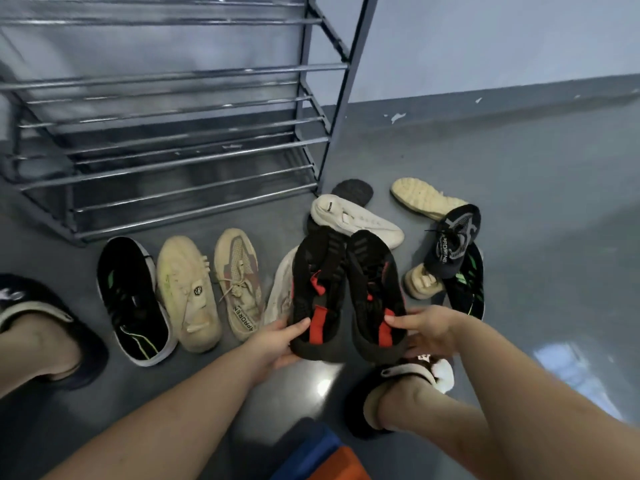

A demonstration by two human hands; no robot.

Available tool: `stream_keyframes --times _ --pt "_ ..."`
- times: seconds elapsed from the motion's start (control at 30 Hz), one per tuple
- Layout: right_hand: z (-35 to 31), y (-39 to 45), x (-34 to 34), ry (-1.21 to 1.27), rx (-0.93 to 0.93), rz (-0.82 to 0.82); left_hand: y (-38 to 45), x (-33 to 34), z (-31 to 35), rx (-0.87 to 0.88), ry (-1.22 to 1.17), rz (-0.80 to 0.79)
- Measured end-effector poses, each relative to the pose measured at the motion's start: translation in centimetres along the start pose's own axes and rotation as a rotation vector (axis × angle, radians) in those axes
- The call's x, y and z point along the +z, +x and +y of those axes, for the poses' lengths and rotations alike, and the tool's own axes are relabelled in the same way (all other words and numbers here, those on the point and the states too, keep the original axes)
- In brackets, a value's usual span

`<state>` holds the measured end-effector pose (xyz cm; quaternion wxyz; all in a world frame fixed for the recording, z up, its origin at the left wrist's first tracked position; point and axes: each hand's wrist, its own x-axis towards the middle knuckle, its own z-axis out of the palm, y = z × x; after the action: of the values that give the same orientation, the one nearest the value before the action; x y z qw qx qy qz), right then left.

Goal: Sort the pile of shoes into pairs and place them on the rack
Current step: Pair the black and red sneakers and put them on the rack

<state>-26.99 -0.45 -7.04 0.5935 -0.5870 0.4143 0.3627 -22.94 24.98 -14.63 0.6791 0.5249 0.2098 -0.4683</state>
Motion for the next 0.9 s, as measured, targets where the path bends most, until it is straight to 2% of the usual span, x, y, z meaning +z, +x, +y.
stream_keyframes --times 0.2,0.67,0.9 --pt "-4.2 -2.2 2.5 -0.116 -0.157 0.008 -3.1 -0.8 4.2 0.123 -0.077 -0.019" --pt "-13.5 -9.9 9.2 -0.236 -0.480 -0.077 -13.4 -3.7 13.8 0.438 -0.064 0.100" --pt "-16.9 -10.5 14.4 -0.149 -0.628 -0.112 -18.1 -6.8 18.3 0.496 -0.052 0.148"
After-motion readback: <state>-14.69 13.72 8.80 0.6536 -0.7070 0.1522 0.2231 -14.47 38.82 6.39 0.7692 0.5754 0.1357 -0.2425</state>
